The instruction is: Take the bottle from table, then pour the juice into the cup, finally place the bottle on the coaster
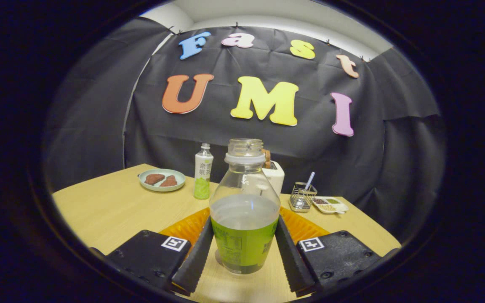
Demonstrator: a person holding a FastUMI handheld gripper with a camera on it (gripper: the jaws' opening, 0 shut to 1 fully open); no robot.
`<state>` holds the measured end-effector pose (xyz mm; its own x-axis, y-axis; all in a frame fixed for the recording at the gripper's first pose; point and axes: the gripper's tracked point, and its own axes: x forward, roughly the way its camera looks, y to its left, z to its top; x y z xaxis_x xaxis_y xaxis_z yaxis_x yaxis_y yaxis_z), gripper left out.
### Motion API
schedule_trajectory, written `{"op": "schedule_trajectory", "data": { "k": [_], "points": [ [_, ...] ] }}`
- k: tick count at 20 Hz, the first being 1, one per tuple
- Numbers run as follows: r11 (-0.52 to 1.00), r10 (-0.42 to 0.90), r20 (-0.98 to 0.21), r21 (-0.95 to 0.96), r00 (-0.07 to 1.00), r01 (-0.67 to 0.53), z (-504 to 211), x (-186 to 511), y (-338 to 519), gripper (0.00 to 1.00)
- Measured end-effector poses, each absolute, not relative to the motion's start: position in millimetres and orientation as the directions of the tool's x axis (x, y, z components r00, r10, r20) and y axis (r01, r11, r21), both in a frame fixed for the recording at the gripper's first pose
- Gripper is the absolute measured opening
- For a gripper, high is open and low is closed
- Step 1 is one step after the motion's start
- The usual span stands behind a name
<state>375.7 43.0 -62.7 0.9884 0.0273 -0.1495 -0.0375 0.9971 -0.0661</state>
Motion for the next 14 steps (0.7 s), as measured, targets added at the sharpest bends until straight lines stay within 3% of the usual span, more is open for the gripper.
{"op": "schedule_trajectory", "data": {
  "k": [6,14],
  "points": [
    [0.997,0.023,-0.189,0.083,0.982,-0.008,-91.9,420.6,36.1,0.82],
    [0.996,0.041,-0.226,0.084,0.973,-0.022,-106.0,426.7,44.7,0.84]
  ]
}}
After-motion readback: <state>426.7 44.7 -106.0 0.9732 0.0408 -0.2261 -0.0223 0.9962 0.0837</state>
